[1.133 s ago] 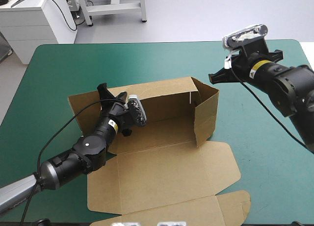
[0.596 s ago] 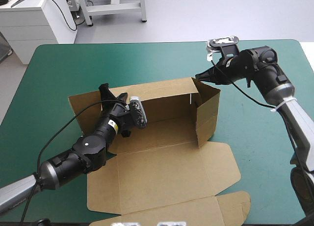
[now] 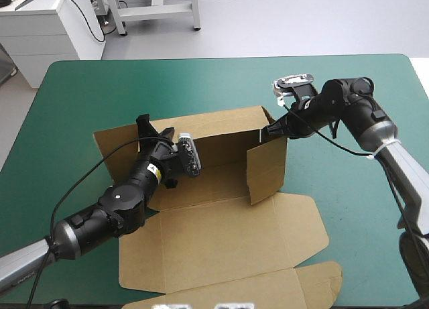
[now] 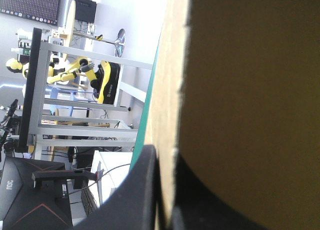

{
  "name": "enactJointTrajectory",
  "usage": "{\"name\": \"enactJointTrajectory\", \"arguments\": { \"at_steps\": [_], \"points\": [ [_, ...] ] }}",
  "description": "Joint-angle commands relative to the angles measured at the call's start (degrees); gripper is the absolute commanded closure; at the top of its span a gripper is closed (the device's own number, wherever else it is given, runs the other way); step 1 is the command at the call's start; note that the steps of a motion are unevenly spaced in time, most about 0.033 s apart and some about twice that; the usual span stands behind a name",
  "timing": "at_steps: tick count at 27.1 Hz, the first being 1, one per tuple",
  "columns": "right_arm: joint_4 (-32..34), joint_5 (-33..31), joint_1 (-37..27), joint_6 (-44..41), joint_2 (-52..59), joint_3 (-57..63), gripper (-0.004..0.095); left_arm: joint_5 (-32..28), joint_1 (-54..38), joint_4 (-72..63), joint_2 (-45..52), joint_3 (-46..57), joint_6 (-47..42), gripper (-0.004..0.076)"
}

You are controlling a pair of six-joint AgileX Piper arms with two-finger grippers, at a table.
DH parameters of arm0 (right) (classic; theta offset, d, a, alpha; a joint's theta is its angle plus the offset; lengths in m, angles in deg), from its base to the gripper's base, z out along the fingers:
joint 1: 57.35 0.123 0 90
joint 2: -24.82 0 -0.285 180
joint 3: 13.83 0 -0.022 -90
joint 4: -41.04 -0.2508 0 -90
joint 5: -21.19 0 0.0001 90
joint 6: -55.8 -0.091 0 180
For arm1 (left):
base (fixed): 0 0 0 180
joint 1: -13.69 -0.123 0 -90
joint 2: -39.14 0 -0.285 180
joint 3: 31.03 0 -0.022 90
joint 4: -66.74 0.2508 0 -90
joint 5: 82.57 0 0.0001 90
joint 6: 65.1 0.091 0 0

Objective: Fold the box

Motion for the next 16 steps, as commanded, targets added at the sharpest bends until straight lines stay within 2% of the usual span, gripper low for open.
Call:
{"name": "enactJointTrajectory", "arguments": {
  "at_steps": [1,5,8,14,15,16],
  "points": [
    [-4.7,7.0,-0.4,5.5,6.2,4.1,0.0929,0.4,0.1,-2.3,1.3,-1.3,0.6,0.0731],
    [-9.8,16.7,-0.4,15.9,12.1,15.2,0.0929,0.4,0.1,-2.6,0.0,-1.3,2.5,0.0730],
    [-11.8,21.3,-0.4,22.3,15.5,21.2,0.0929,0.1,0.1,-5.4,-0.8,-1.3,5.9,0.0724],
    [-14.8,24.7,-0.4,33.1,17.0,26.6,0.0914,-0.6,0.1,-7.0,-1.6,-1.3,8.0,0.0724],
    [-15.9,24.1,-0.4,34.8,16.7,26.6,0.0891,-0.5,0.1,-7.0,-1.6,-1.3,8.0,0.0724],
    [-16.7,23.0,-0.4,36.6,16.7,26.6,0.0805,-0.5,0.1,-7.0,-1.6,-1.3,8.0,0.0724]
  ]
}}
